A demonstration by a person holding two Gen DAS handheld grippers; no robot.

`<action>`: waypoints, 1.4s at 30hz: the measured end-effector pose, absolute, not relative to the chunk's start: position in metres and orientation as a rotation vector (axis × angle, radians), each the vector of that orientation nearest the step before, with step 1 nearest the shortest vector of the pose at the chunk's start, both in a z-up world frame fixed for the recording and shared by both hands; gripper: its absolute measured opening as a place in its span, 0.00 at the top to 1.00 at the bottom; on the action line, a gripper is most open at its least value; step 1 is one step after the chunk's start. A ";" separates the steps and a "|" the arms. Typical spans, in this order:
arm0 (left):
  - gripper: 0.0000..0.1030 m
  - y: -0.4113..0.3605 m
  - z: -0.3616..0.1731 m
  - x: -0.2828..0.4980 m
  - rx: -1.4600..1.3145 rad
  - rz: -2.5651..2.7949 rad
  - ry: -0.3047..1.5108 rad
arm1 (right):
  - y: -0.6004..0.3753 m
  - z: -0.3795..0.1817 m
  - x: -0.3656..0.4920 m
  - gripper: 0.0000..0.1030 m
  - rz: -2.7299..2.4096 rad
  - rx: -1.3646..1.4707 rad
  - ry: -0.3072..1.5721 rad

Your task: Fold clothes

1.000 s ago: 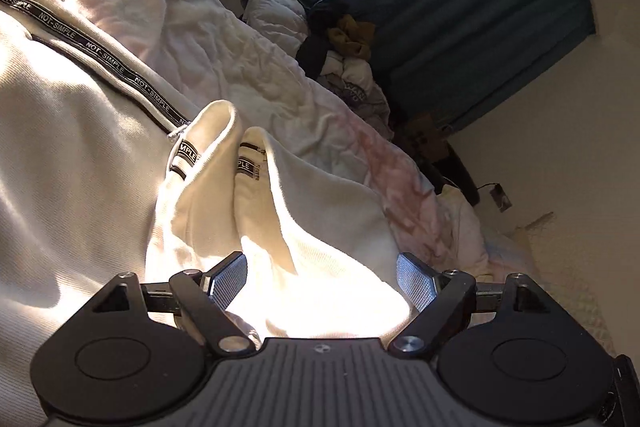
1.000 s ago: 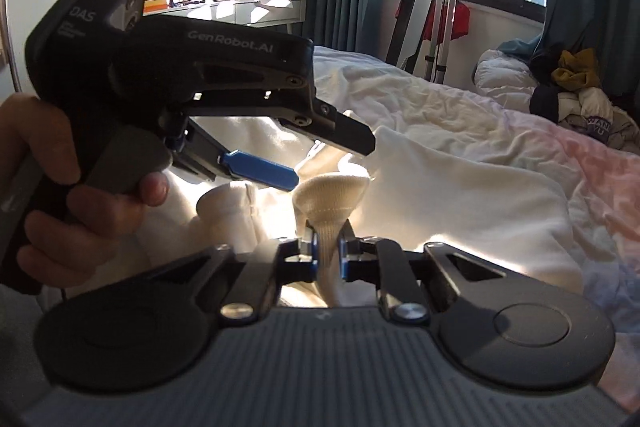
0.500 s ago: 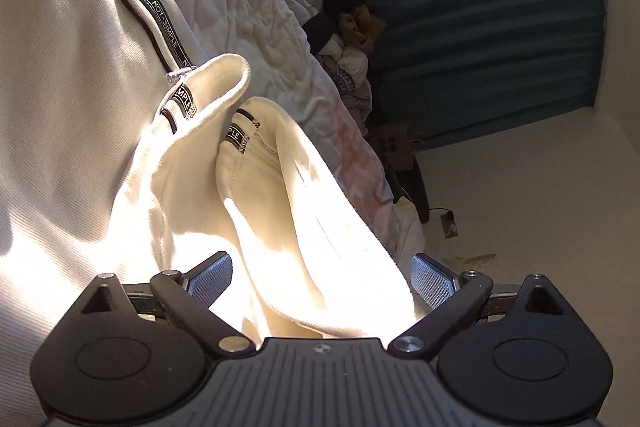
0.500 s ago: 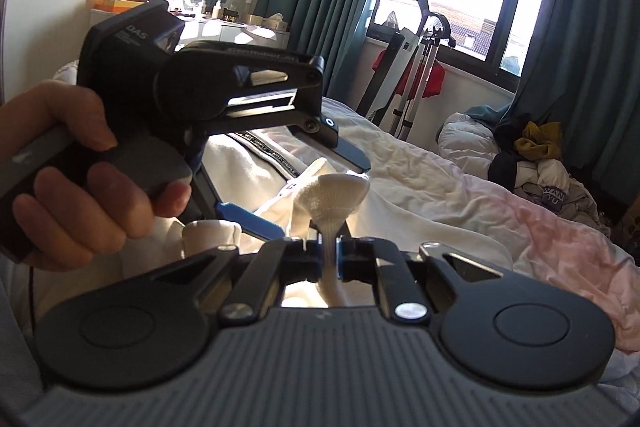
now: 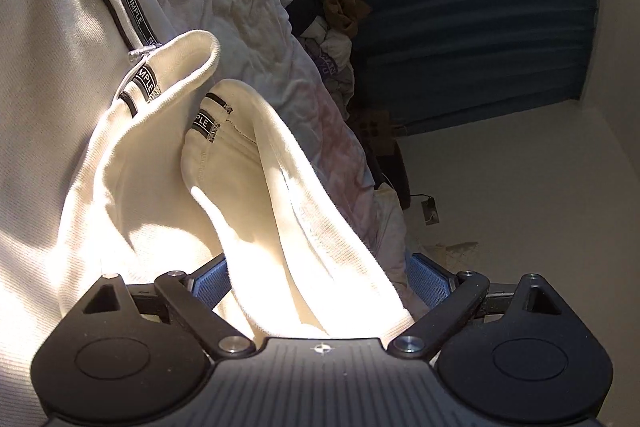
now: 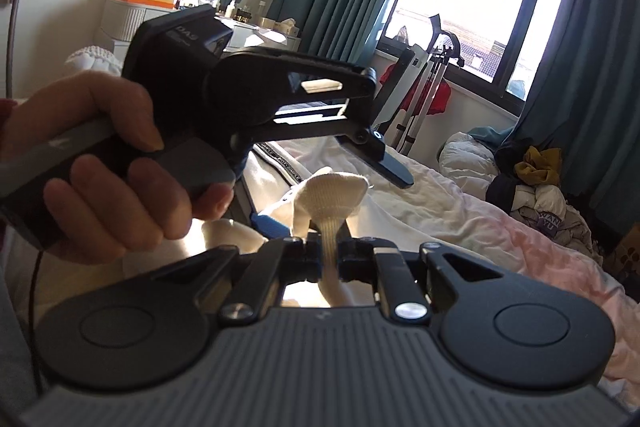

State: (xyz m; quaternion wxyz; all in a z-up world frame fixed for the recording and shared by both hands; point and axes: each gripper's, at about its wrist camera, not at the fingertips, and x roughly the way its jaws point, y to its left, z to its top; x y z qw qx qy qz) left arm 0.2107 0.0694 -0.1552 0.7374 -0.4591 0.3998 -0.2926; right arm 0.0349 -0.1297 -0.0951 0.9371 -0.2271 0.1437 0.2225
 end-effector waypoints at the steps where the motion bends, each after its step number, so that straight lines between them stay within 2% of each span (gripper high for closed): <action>1: 0.17 0.068 -0.156 0.215 -0.998 -0.641 0.880 | -0.127 -0.097 0.034 0.91 0.461 -0.485 0.297; 3: 0.27 0.068 -0.158 0.223 -0.963 -0.617 0.887 | -0.124 -0.101 0.033 0.91 0.469 -0.504 0.304; 4: 0.38 0.068 -0.159 0.227 -0.936 -0.598 0.888 | -0.122 -0.102 0.033 0.91 0.472 -0.509 0.311; 5: 0.51 0.068 -0.160 0.230 -0.910 -0.578 0.889 | -0.121 -0.104 0.035 0.91 0.473 -0.513 0.320; 6: 0.60 0.068 -0.161 0.233 -0.884 -0.561 0.884 | -0.120 -0.107 0.036 0.91 0.474 -0.517 0.330; 7: 0.80 0.068 -0.161 0.234 -0.868 -0.551 0.877 | -0.118 -0.109 0.037 0.91 0.476 -0.522 0.340; 8: 0.94 0.067 -0.161 0.235 -0.855 -0.544 0.871 | -0.115 -0.113 0.036 0.91 0.477 -0.529 0.348; 16: 0.93 0.063 -0.134 0.224 -0.677 -0.483 0.717 | -0.111 -0.118 0.040 0.89 0.506 -0.475 0.323; 22: 0.92 0.078 -0.165 0.223 -0.650 -0.355 0.872 | -0.109 -0.140 0.061 0.88 0.559 -0.418 0.503; 28: 0.88 0.074 -0.154 0.209 -0.616 -0.365 0.850 | -0.110 -0.143 0.068 0.87 0.571 -0.378 0.556; 30: 0.84 0.075 -0.152 0.202 -0.604 -0.360 0.839 | -0.110 -0.140 0.065 0.87 0.573 -0.377 0.562; 32: 0.72 0.080 -0.144 0.188 -0.590 -0.326 0.823 | -0.111 -0.140 0.065 0.87 0.575 -0.375 0.565; 33: 0.70 0.081 -0.139 0.181 -0.588 -0.311 0.813 | -0.112 -0.140 0.067 0.87 0.577 -0.363 0.570; 35: 0.51 0.085 -0.127 0.169 -0.590 -0.293 0.794 | -0.115 -0.140 0.070 0.87 0.582 -0.334 0.579; 37: 0.47 0.092 -0.111 0.149 -0.608 -0.279 0.771 | -0.118 -0.140 0.072 0.87 0.588 -0.301 0.589; 42: 0.26 0.124 -0.065 0.097 -0.642 -0.194 0.704 | -0.127 -0.141 0.074 0.87 0.592 -0.208 0.613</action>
